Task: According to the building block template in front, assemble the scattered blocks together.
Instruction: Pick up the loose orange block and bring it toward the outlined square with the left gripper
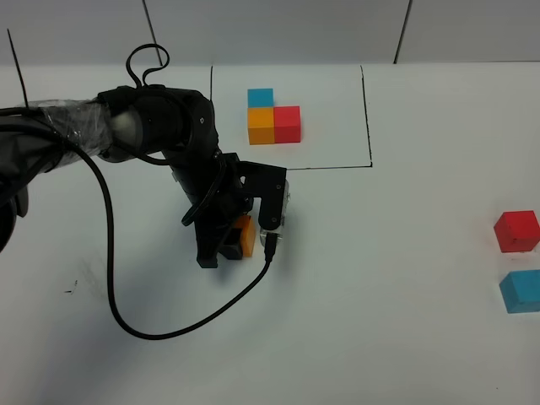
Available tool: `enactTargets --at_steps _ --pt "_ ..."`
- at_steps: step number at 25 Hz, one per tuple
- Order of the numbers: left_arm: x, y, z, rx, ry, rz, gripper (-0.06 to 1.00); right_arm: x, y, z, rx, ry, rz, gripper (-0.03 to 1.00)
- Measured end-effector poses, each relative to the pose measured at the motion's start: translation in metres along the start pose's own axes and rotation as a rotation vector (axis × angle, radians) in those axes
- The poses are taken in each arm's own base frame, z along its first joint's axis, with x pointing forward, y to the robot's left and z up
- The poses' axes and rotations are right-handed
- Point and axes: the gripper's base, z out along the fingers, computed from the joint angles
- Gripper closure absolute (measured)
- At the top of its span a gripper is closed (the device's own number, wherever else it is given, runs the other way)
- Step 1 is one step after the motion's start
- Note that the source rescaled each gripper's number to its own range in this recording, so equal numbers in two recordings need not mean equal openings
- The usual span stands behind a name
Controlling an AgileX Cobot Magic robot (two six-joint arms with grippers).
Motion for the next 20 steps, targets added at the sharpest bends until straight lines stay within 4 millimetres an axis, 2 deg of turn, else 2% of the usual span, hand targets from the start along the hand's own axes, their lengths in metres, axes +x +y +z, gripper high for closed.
enactTargets --at_steps 20 --pt "-0.0002 0.0000 0.0000 0.001 -0.002 -0.030 0.36 0.0000 0.0000 0.0000 0.000 0.000 0.000 0.16"
